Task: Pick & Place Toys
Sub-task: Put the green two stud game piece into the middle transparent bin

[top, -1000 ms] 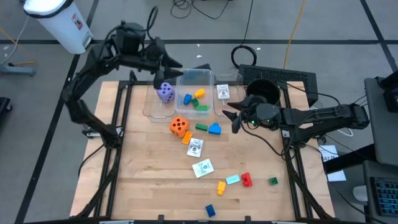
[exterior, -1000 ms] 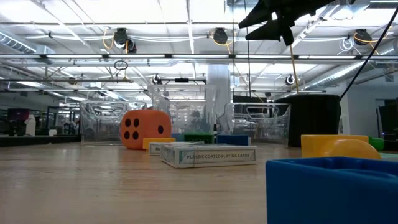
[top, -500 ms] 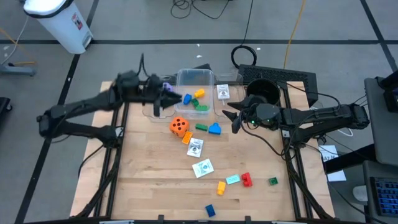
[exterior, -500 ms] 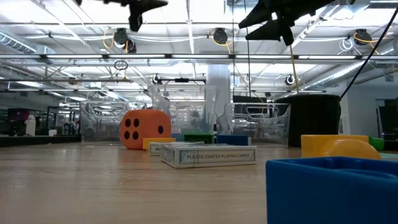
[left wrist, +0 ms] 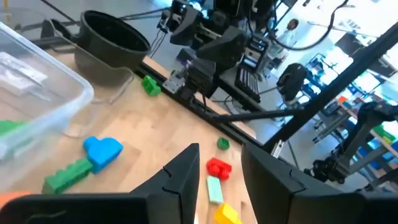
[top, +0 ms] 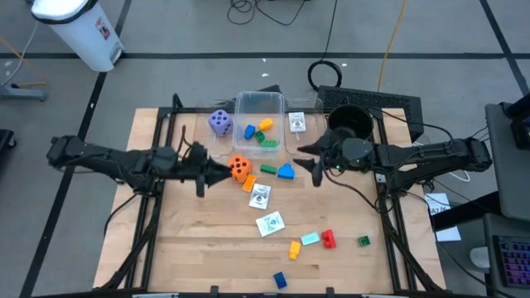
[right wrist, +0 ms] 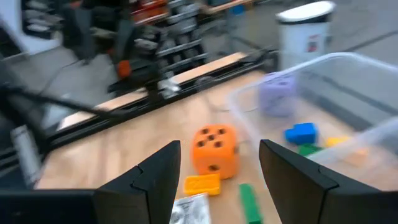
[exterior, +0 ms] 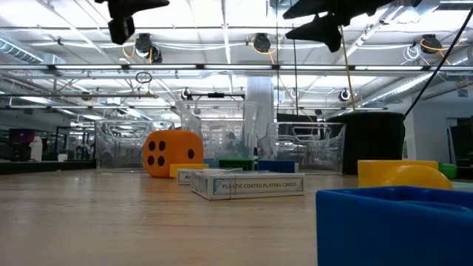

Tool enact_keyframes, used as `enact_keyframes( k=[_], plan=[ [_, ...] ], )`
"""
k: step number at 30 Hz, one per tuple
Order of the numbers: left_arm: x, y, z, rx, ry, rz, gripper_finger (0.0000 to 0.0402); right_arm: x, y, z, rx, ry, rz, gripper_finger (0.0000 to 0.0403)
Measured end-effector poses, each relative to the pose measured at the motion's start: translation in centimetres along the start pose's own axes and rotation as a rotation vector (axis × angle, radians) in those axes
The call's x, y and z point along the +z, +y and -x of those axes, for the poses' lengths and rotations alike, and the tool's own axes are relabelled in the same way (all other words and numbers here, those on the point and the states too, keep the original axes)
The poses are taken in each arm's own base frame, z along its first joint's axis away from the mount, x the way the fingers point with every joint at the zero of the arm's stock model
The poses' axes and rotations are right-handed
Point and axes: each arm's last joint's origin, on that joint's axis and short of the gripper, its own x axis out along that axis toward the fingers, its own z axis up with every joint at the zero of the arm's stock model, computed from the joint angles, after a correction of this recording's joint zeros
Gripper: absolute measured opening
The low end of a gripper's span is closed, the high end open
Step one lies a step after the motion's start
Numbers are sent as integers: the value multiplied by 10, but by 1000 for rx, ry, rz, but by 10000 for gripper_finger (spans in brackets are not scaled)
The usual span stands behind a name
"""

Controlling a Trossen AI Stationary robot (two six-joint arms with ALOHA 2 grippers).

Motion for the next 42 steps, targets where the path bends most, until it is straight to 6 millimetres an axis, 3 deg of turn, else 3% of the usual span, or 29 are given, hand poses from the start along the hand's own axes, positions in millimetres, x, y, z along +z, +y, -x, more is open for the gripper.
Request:
enact_keyframes(
  k=[7,12,16,22,31,36,42],
  plan=[
    [-21,-18,-2,23,25,19,122,-9,19,5,108,55,71,210],
    [-26,-21,-3,29,32,20,122,-9,23,17,-30,227,214,210],
    [-26,-21,-3,30,32,14,122,6,24,36,-111,383,327,210],
    [-26,-21,-3,33,29,9,122,26,22,57,-163,506,324,210],
    [-25,-21,-3,33,28,12,122,21,8,82,-331,736,228,210],
    [-22,-22,-3,15,-2,16,122,22,11,78,-330,682,143,210],
    [-15,-21,-5,13,-51,3,122,8,34,46,-59,621,225,210]
  ],
)
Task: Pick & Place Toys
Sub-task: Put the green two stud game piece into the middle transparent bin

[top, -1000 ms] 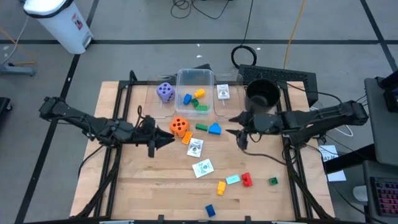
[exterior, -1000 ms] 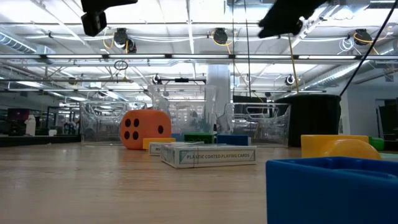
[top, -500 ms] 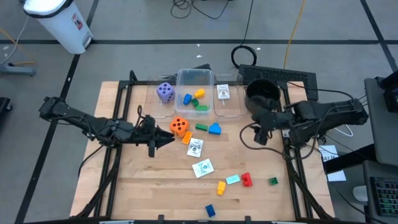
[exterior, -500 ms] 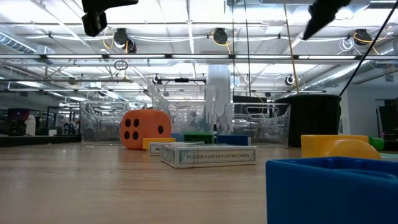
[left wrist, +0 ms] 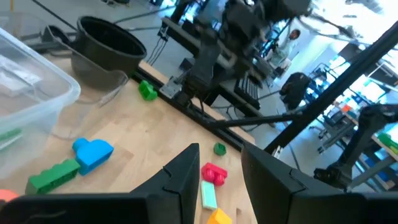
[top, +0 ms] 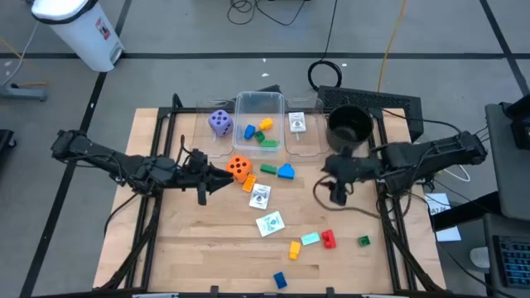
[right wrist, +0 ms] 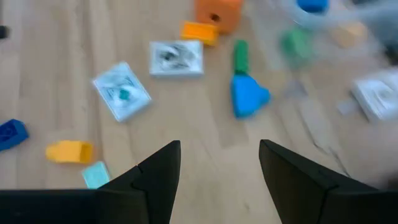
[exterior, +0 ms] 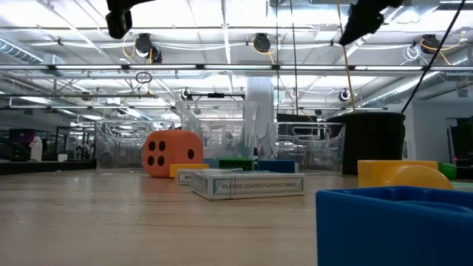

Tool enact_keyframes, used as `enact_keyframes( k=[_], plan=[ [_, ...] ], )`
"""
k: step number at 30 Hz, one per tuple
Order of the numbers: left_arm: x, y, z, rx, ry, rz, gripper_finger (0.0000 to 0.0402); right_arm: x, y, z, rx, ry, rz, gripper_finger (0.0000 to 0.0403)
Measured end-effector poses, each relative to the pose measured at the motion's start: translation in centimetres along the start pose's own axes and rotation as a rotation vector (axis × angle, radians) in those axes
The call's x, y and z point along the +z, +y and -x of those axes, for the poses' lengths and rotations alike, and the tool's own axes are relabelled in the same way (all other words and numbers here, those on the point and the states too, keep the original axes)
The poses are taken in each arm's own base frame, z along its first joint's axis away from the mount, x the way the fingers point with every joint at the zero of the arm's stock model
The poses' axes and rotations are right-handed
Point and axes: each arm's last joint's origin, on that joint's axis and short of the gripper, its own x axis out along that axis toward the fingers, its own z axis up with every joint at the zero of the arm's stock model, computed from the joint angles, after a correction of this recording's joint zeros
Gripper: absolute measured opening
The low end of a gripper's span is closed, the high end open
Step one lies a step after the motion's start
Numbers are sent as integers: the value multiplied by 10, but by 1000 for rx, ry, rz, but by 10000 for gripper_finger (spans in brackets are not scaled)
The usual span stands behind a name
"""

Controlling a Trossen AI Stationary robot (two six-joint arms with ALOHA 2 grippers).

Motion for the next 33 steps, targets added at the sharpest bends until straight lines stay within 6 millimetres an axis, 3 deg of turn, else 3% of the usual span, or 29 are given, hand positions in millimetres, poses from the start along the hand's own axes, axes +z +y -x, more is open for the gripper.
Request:
enact_keyframes(
  k=[5,10,22,26,33],
  plan=[
    [3,2,-1,8,-16,4,122,2,15,-25,53,10,84,210],
    [2,2,-1,1,-8,4,122,0,21,-37,138,91,63,210],
    [1,2,-1,5,0,-42,122,-10,36,-36,199,175,-23,210],
    [1,3,-1,8,5,-58,122,-19,33,-34,83,236,-136,210],
    [1,3,-1,8,5,-109,122,-45,5,-19,-239,482,-447,210]
  ],
)
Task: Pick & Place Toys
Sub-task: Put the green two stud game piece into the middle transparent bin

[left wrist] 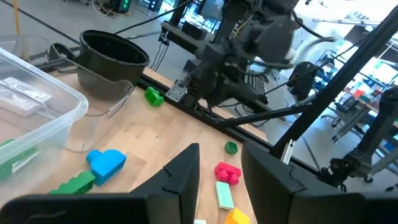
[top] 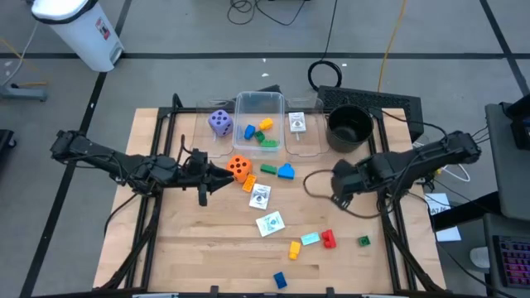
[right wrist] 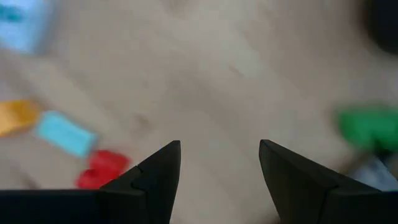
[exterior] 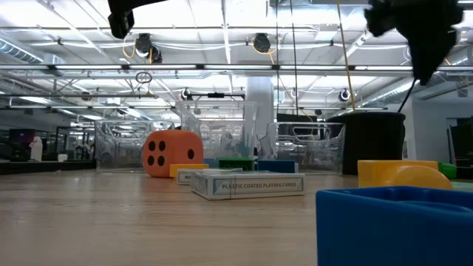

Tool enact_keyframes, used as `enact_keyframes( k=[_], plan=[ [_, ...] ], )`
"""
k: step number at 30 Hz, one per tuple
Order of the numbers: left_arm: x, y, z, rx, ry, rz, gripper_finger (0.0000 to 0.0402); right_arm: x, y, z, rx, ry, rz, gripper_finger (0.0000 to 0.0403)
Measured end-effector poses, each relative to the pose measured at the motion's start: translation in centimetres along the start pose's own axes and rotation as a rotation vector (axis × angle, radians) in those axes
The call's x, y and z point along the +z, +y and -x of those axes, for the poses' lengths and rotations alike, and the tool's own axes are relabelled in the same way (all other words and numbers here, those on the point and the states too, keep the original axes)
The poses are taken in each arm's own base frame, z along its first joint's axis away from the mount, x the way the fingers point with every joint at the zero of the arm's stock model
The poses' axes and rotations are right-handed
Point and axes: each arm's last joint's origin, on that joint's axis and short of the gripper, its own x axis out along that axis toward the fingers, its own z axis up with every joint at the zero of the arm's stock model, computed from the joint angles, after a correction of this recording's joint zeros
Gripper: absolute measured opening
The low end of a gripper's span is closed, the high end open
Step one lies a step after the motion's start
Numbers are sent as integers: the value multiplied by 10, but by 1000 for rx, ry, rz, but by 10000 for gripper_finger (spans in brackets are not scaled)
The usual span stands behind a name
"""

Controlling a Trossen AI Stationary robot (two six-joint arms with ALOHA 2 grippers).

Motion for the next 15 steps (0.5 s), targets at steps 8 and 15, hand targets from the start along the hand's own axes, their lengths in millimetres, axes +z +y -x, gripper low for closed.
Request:
enact_keyframes(
  k=[8,15],
  plan=[
    [-1,0,0,5,8,4,122,-7,-42,13,-164,144,-294,210],
    [-2,1,0,10,17,10,122,-2,-60,21,-110,120,-48,210]
  ],
)
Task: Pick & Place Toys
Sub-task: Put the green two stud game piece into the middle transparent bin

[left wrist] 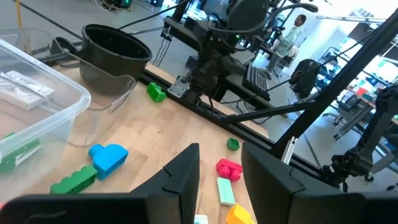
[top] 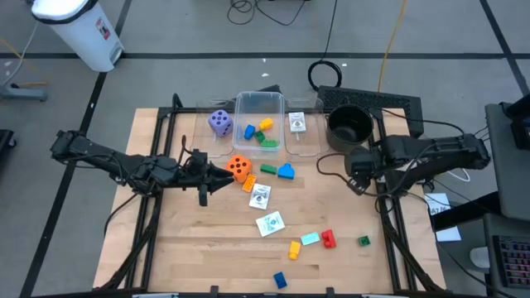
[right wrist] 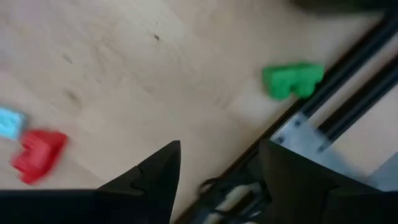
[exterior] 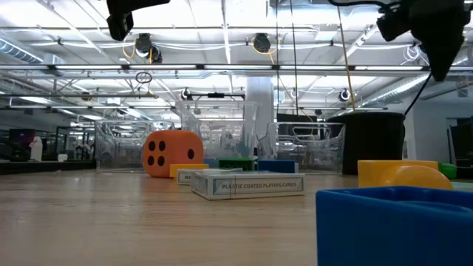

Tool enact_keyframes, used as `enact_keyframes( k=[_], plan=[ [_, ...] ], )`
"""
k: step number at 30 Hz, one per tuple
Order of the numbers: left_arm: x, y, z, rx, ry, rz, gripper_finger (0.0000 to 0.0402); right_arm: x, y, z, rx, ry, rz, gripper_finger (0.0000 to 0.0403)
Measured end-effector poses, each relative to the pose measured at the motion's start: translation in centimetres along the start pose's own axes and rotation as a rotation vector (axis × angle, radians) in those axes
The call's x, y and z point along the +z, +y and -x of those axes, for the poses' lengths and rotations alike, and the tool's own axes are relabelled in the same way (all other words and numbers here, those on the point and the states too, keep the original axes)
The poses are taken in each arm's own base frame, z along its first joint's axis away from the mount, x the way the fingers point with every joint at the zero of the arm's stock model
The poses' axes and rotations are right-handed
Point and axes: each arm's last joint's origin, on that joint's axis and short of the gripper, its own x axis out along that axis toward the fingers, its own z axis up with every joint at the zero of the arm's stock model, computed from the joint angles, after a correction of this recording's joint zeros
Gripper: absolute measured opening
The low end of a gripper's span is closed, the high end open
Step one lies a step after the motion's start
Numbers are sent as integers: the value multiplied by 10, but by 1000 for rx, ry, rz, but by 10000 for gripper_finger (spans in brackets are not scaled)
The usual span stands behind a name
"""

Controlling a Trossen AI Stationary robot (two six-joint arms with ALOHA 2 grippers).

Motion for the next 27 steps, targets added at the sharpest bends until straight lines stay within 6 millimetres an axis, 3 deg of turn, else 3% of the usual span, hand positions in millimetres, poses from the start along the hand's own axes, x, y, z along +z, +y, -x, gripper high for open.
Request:
enact_keyframes(
  k=[3,7,17,27],
  plan=[
    [0,0,0,0,0,14,122,3,-4,0,-21,-16,139,210],
    [0,0,0,0,1,31,122,12,-9,-6,-62,-1,186,210],
    [0,0,0,0,1,34,122,24,-29,-58,-107,272,229,210],
    [0,0,0,1,1,33,122,40,-41,-86,-165,326,238,210]
  ],
)
